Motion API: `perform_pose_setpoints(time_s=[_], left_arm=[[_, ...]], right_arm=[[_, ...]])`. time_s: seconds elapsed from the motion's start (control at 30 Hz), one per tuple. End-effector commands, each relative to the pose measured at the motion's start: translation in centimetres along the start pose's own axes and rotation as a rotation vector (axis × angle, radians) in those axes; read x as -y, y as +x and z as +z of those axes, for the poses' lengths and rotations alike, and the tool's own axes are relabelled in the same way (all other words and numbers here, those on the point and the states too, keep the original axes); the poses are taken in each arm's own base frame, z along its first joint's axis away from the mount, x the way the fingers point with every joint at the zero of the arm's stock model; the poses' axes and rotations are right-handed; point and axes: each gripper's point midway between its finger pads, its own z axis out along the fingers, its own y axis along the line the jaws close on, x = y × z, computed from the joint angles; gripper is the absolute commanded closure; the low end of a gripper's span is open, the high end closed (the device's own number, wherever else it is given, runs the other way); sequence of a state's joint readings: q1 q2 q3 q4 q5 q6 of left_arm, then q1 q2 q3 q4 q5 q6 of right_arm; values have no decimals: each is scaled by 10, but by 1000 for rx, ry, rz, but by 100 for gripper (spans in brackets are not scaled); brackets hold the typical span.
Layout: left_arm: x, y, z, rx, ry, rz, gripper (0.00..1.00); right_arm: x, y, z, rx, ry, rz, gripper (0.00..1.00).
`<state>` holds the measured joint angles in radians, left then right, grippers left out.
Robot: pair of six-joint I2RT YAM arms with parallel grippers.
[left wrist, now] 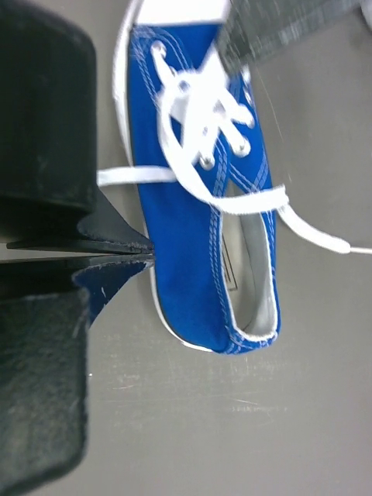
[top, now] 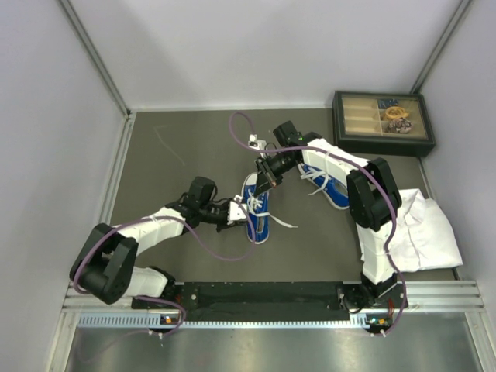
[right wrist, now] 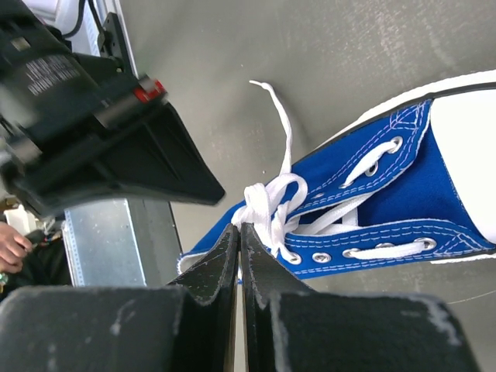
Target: Tie the shoes
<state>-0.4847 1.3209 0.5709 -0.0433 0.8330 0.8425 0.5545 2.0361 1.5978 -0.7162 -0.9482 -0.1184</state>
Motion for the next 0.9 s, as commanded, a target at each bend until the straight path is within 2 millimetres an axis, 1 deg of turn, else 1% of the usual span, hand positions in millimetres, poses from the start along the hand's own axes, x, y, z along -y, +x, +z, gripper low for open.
perform_pose_setpoints(time_s=[0.0,0.13,0.3,0.33,0.4,0.53,0.6,0.7,0.73,0.77,0.8,0.83,0.87], left_arm=[[-24,-27,12,62,-34,141,95],[-30,-31,23,65,-38,158,95],[-41,-36,36,82,-48,134,96],[-45,-41,37,90,-55,142,96],[-45,-42,42,96,-45,140,97],[-52,-52,50,116,-62,151,97],[-54,-48,55,107,-68,139,97],[-63,-47,57,102,-101,108,96],[-61,-50,56,110,-97,107,94],[-59,-62,48,135,-105,127,91],[-53,-70,44,162,-88,140,80],[-44,-74,39,180,-73,119,75],[-42,-93,26,216,-86,136,70]], right_arm=[[-24,-22,-7,56,-33,-80,100],[-25,-21,-4,51,-42,-77,100],[-28,-20,-1,45,-47,-79,100],[-29,-21,-1,45,-49,-78,100],[-31,-20,1,42,-54,-82,100],[-33,-19,5,35,-62,-79,100],[-34,-18,6,32,-63,-77,100],[-34,-18,8,30,-63,-77,100],[-34,-17,8,28,-62,-76,100],[-33,-17,7,27,-60,-76,100],[-33,-16,7,24,-57,-85,100],[-34,-15,7,23,-56,-88,100],[-32,-14,6,19,-52,-84,100]])
